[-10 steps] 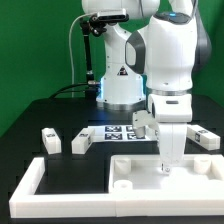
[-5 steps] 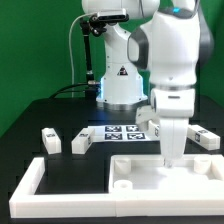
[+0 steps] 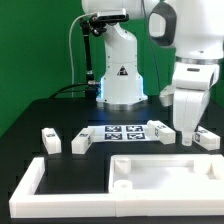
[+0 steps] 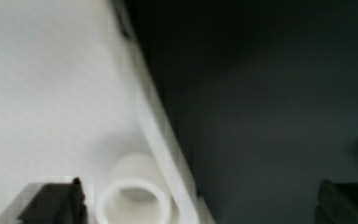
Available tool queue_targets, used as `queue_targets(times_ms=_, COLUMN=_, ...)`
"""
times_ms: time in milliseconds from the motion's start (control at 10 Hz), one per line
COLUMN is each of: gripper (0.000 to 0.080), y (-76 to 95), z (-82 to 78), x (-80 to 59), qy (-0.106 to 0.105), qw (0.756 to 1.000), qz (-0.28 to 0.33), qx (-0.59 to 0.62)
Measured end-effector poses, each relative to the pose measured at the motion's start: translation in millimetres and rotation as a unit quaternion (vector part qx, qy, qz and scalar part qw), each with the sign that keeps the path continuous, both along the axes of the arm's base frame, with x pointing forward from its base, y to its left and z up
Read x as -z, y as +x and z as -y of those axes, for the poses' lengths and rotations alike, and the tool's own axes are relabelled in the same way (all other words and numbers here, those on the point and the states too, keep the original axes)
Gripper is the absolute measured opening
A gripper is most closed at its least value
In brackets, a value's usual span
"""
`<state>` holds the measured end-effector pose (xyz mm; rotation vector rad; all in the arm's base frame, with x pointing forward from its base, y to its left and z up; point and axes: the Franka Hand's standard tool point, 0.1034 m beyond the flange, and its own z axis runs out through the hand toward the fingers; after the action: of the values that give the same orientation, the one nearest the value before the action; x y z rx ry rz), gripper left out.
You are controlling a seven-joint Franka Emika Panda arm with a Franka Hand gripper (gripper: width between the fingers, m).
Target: Assemble desk
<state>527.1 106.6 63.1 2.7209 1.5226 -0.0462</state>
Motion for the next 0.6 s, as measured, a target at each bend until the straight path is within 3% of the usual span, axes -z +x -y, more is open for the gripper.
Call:
queue_targets(times_ms=400, gripper=0.0649, y=-2.6, z=-9.2, x=1.5, qy=0.001, qw=0.992, qz=0.002, qx=0.130)
queue_targets(times_ms=600, gripper=0.0649, y=-10.9, z=-32.0, x=0.3, qy=-0.003, qw=0.975, qz=-0.014, qx=0.224)
